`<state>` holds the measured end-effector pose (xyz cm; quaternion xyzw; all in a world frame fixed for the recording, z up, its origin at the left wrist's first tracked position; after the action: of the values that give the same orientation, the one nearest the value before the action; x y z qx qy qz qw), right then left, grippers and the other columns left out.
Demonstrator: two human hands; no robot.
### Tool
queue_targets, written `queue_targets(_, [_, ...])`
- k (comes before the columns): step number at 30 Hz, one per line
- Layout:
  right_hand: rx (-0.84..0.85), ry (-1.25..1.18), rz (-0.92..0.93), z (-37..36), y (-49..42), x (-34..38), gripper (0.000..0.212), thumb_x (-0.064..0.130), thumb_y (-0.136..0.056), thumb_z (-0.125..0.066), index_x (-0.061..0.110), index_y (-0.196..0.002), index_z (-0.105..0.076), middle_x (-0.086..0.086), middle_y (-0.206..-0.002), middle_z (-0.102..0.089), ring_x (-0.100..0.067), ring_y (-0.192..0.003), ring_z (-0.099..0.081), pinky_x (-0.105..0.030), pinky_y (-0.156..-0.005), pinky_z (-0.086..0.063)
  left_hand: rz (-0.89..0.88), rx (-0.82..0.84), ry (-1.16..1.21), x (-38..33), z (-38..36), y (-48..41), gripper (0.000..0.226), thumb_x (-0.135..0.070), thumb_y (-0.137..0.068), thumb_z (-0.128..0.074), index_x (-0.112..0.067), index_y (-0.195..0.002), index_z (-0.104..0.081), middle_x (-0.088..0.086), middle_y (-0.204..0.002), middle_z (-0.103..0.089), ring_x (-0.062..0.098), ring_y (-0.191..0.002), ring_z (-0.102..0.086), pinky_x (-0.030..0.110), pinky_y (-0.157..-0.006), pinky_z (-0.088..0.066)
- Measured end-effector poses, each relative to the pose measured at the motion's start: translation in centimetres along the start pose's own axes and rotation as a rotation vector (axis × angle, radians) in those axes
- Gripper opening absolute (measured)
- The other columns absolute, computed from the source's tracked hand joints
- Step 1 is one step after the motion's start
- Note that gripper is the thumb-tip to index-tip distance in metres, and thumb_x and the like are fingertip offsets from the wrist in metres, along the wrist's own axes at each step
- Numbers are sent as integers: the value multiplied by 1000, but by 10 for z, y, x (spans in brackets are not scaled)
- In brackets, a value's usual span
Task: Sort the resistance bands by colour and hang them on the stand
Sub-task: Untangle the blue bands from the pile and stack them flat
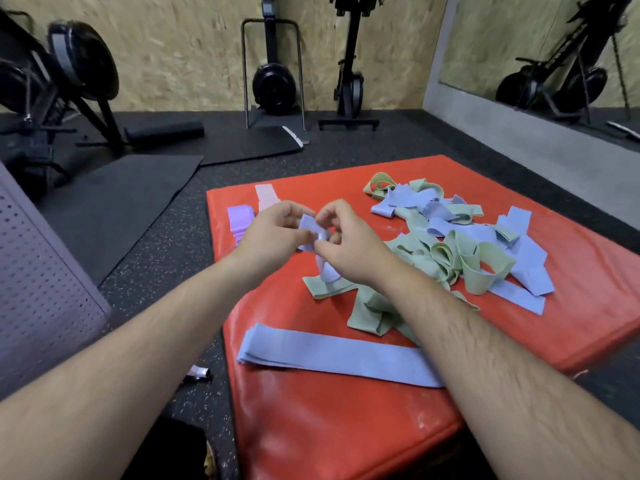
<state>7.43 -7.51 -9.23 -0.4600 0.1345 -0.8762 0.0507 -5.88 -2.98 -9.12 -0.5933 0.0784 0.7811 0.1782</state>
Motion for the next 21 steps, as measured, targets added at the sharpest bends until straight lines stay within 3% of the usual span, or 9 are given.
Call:
queue_targets(2, [14,17,15,-4,-4,0,35,14,-90,-64,27,-113,-40,2,-99,-57,-7,-62,-47,-28,-67,-45,-63,4,-31,-2,5,1,26,4,-86,-66,-12,-107,-65,22,-98,-71,23,-78,-63,42,-76,-54])
queue_targets(4, [41,36,1,-7,-7,-1,39,16,-92,-66,25,-121,-41,-3,-99,-56,-8,-62,-46,-31,-67,-45,-109,3,-71,-6,9,3,25,4,-88,-65,-11,-107,-65,24,-97,-70,17,-74,-59,28,-67,-50])
queue_targets(7, [33,114,-25,-7,-11,-5,35,26,-90,-71,22,-118,-51,6,-91,-55,-5,-64,-47,-27,-67,-41,-145,-27,-154,-7,17,5,24,3,-89,-64,-12,-106,-65,17,-90,-70,7,-65,-52,14,-56,-44])
queue_targets(10, [35,209,-37,0,-11,-7,19,34,-87,-73,22,-94,-60,7,-84,-62,-11,-73,-54,-35,-72,-48,-168,-55,-185,-8,26,6,22,-2,-89,-66,-18,-103,-66,15,-92,-71,7,-64,-52,19,-59,-45])
queue_targets(12, [80,292,-47,5,-9,-7,20,35,-89,-71,19,-85,-60,2,-83,-64,-19,-81,-56,-41,-78,-47,-215,-82,-175,-10,31,8,22,-2,-88,-68,-20,-101,-66,15,-94,-71,10,-70,-56,20,-65,-47])
queue_targets(15, [119,494,-75,13,-4,-13,24,39,-94,-64,18,-84,-57,5,-79,-51,-21,-95,-44,-38,-86,-35,-242,-114,-129,-11,41,8,26,-4,-88,-69,-29,-96,-67,16,-92,-71,14,-74,-58,27,-72,-47])
queue_targets(18, [91,569,-158,29,-1,-26,19,45,-94,-60,28,-85,-56,3,-88,-41,-25,-100,-34,-37,-84,-29,-221,-142,-68,-8,51,7,28,-2,-86,-70,-28,-96,-68,24,-91,-67,21,-74,-56,36,-74,-47])
queue_targets(21, [68,667,-180,50,5,-32,27,46,-94,-60,33,-75,-46,1,-93,-39,-26,-104,-33,-36,-83,-25,-185,-218,50,-8,66,6,29,4,-86,-68,-24,-95,-67,12,-85,-72,21,-77,-62,36,-77,-51])
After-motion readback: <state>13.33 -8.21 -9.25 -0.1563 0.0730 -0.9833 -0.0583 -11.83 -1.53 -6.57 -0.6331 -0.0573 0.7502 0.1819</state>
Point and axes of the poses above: each hand's wrist, its own y-axis away from the middle knuckle, its own z-axis out of the back of the hand, x = y × z, the point moved 6 cm from there along -y, towards the middle knuckle
